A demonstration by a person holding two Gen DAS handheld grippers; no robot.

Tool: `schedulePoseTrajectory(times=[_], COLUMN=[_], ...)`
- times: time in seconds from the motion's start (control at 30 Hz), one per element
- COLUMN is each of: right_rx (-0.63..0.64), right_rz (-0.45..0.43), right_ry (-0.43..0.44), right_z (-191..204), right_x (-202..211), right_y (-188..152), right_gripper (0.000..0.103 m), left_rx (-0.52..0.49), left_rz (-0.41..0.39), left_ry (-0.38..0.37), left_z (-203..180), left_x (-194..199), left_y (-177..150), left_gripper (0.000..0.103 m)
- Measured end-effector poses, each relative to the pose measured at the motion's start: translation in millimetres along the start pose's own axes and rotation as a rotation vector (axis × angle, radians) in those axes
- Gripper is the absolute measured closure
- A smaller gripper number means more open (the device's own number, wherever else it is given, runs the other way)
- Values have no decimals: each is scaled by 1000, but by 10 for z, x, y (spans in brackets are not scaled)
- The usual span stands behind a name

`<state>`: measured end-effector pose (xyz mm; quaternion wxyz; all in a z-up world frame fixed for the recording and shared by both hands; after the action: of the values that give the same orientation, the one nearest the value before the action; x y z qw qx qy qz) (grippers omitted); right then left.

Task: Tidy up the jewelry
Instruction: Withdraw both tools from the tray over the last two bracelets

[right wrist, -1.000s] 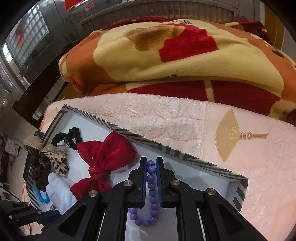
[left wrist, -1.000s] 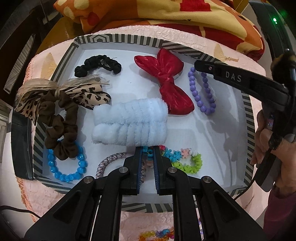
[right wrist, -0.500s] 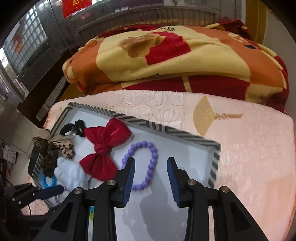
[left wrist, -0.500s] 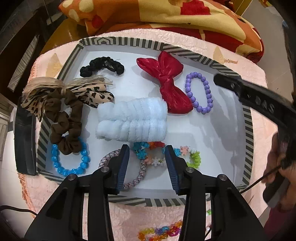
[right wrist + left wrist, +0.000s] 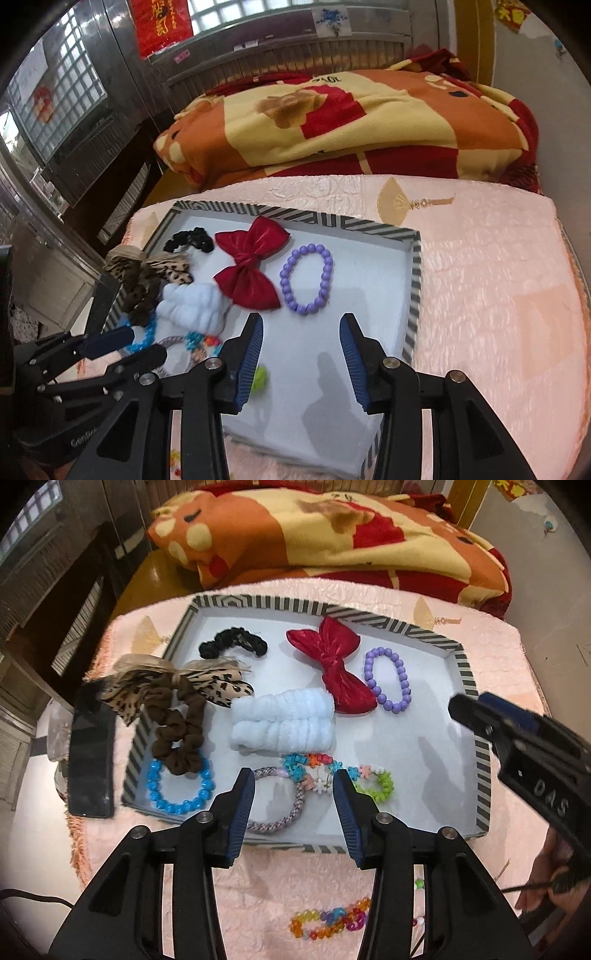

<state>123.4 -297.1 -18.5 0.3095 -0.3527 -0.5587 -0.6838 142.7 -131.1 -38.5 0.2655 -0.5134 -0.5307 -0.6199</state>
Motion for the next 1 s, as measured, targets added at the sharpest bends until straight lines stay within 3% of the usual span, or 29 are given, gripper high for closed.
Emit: schedulePoseTrajectory(times=[0.2, 1.0], right_rx=[-21, -14], right_rz=[-21, -43], right_ry=[-11, -14], right_z=[23, 123], right_x=[249, 945], right_y=[-223, -1089], right_gripper=[52, 47], left_rx=[-9, -28], left_rz=[-36, -114], left_ry=[25, 78], left_z=[-11, -177], left_x=[165, 671], left_y=[-95, -826], left_gripper=[60, 60])
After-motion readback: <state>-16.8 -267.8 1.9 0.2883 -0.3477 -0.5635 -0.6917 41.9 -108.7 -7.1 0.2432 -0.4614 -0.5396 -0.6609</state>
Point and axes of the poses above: each gripper's, at about its wrist camera, not at the fingertips, and x roughly against the way its jaws point, z to its left, y to its top, the point moved 3 cm from there along -x, roughly the way its jaws point, and after that the axes turned 3 degrees about -y, right-handed, at the moved point
